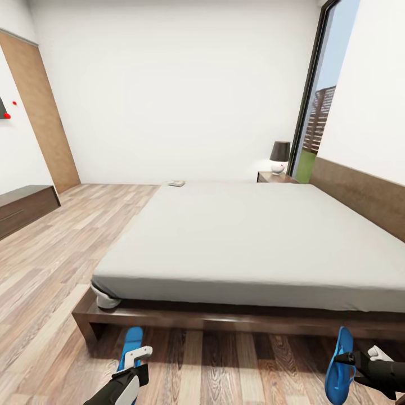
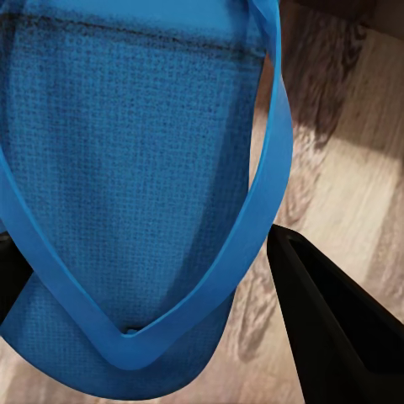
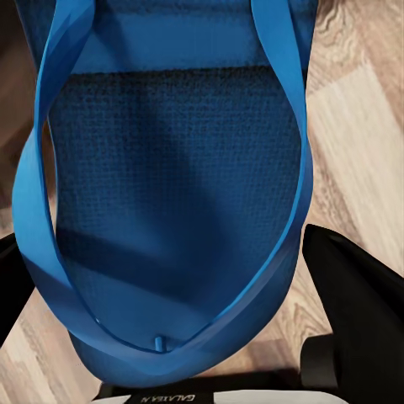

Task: In the bedroom, move the book from the bed onto either nightstand, and place the two sandals side by side next to the bed.

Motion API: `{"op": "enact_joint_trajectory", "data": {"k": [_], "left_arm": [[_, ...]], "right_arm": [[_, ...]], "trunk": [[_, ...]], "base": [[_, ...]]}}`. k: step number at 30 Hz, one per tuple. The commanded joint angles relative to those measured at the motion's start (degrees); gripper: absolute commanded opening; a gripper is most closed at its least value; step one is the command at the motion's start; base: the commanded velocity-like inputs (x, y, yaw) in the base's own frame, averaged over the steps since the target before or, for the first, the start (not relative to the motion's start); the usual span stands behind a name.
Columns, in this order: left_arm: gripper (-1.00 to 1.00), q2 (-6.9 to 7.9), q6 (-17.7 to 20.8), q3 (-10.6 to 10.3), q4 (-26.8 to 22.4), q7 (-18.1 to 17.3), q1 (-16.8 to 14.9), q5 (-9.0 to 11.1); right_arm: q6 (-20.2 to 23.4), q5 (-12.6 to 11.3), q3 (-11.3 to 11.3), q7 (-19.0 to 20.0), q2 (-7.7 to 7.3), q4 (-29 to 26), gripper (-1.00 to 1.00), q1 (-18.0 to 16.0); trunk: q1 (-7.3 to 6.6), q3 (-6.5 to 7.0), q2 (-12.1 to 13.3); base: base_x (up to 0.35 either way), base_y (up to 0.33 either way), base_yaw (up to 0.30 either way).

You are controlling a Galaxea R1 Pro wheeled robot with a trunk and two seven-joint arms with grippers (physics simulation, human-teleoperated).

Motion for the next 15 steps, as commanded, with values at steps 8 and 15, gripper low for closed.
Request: {"op": "enact_joint_trajectory", "data": {"k": [8,15], "left_arm": [[-1.0,0.07,0.3,-0.5,-0.1,0.4,0.0,0.4],[-1.0,0.1,0.3,-0.5,-0.1,0.4,0.0,0.4]], "right_arm": [[0.2,0.0,0.0,0.2,-0.01,0.0,-1.0,0.0],[0.2,0.0,0.0,0.2,-0.02,0.0,-1.0,0.0]], "trunk": [[1.75,-1.5,-3.2],[3.29,-2.75,-6.1]], "base": [[0.0,0.0,0.0],[0.0,0.0,0.0]]}}
